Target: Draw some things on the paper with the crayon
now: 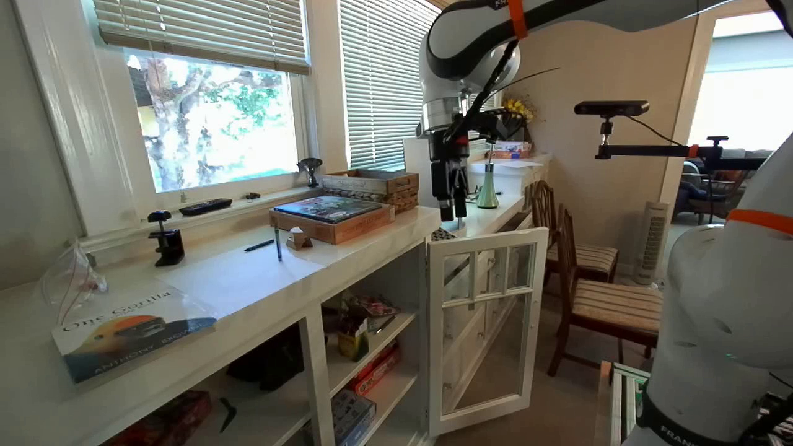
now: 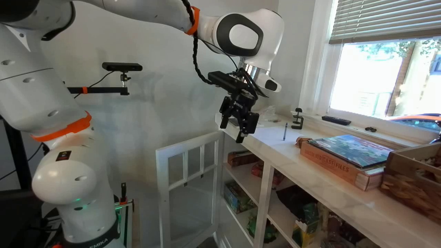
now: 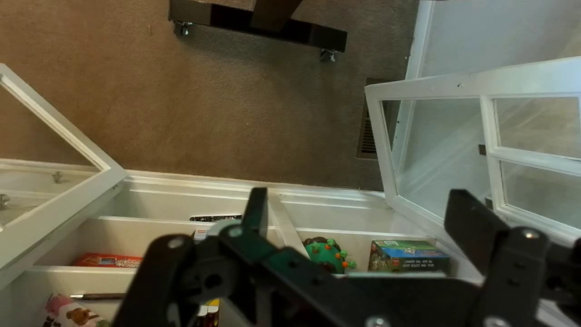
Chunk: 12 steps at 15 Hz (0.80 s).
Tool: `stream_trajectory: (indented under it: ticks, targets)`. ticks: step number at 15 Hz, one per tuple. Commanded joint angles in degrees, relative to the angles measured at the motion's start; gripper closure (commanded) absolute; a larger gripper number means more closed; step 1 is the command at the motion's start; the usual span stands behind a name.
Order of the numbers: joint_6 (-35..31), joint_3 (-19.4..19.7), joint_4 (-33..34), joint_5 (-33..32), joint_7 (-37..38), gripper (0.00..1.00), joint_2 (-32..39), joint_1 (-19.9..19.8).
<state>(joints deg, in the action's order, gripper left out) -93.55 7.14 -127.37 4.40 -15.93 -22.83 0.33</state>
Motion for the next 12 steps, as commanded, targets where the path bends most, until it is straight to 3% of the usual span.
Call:
stream_trajectory:
  ticks: [1, 9, 12]
  targets:
    - [0.14, -0.44, 0.12, 0.15, -0.14, 0.0, 0.06, -0.51]
    - [-0.28, -0.34, -0.08, 0.02, -1.1, 0.0, -0.07, -0.36]
    - [-8.76, 0.06, -1.74, -1.83, -7.92, 0.0, 0.2, 0.23]
